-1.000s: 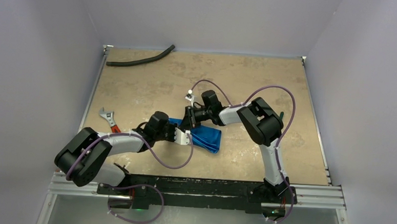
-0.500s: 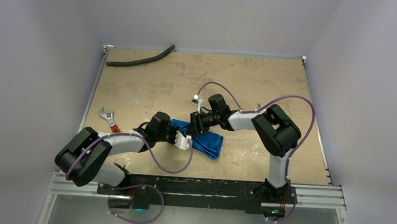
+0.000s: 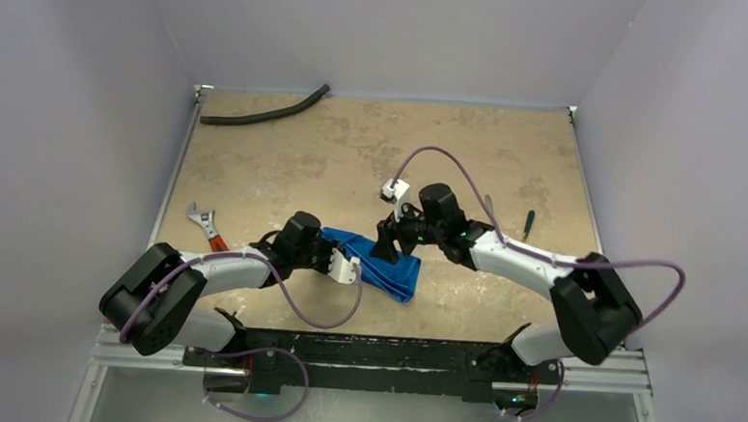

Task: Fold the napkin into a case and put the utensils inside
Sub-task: Pick up the 2/3-rectangle-folded napkin at the center of the board.

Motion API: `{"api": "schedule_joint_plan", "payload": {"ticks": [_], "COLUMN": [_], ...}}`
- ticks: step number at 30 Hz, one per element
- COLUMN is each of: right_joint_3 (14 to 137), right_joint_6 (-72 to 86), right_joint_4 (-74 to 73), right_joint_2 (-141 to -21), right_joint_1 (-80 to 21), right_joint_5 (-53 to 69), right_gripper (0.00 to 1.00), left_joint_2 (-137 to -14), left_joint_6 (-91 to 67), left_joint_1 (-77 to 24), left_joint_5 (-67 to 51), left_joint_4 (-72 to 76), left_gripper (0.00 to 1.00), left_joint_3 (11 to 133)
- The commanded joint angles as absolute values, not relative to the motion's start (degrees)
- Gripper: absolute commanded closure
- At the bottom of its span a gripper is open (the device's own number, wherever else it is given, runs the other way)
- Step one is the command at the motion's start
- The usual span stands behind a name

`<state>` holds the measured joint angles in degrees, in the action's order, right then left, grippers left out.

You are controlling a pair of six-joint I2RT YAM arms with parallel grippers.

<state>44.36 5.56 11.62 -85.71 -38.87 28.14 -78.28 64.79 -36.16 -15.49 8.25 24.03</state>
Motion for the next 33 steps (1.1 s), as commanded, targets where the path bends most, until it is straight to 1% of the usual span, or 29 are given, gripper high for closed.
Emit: {"api": "schedule_joint_plan", "payload": {"ticks": [1, 6, 7, 8, 11, 17, 21, 25, 27, 28, 29, 30, 31, 33], "right_joint_3": [42.66, 41.19, 41.06, 41.39, 43.83, 46.75, 46.6, 46.38, 46.12, 45.93, 45.82, 45.55, 45.5, 46.05], "right_joint_6": [-8.76, -14.15, -14.68, -15.51, -18.56, -22.67, -23.95, -24.69, -24.25, -24.14, -23.9, -23.64, -23.48, -23.34], "right_joint_4": [5.25, 1.98, 2.04, 1.56, -2.41, -7.83, -7.68, -4.8, -3.18, -2.55, -1.79, -0.99, -0.31, -0.19], "right_joint_2": [-77.92, -75.45, -75.38, -75.97, -79.0, -83.06, -85.27, -87.21, -87.43, -87.5, -87.53, -87.47, -87.42, -87.38], "right_joint_1": [-41.78, -42.75, -43.32, -44.08, -46.92, -49.26, -51.14, -53.6, -53.64, -53.68, -53.73, -53.72, -53.78, -53.76], "right_joint_5": [23.12, 25.5, 25.63, 25.26, 22.44, 21.99, 20.64, 13.15, 11.48, 10.95, 10.21, 9.34, 8.69, 7.97], "right_gripper": [0.33, 0.31, 0.29, 0.22, 0.17, 0.16, 0.16, 0.19, 0.22, 0.26, 0.3, 0.36, 0.46, 0.74], "left_joint_2": [-79.64, -79.58, -79.55, -79.4, -79.08, -78.55, -78.57, -78.49, -78.28, -78.27, -78.31, -78.29, -78.29, -78.14], "left_joint_6": [61.08, 61.43, 61.45, 61.44, 61.48, 60.65, 61.92, 62.14, 62.08, 62.05, 62.06, 62.07, 62.05, 62.12], "left_joint_1": [-36.76, -36.81, -36.81, -36.76, -36.81, -37.14, -37.91, -38.11, -38.07, -38.1, -38.06, -38.1, -38.08, -38.09], "left_joint_5": [-18.02, -18.02, -18.02, -18.02, -17.97, -16.25, -14.4, -14.09, -13.83, -13.8, -13.78, -13.75, -13.78, -13.68], "left_joint_4": [-3.6, -3.19, -3.18, -3.29, -3.25, -2.33, -2.64, -2.94, -2.95, -3.02, -2.99, -2.91, -3.01, -3.05], "left_gripper": [1.0, 1.0, 1.0, 1.0, 1.0, 1.0, 1.0, 1.0, 1.0, 1.0, 1.0, 1.0, 1.0, 1.0], "left_joint_3": [21.95, 21.58, 21.57, 21.54, 21.32, 21.69, 21.72, 21.71, 21.79, 21.77, 21.8, 21.72, 21.79, 21.74]}}
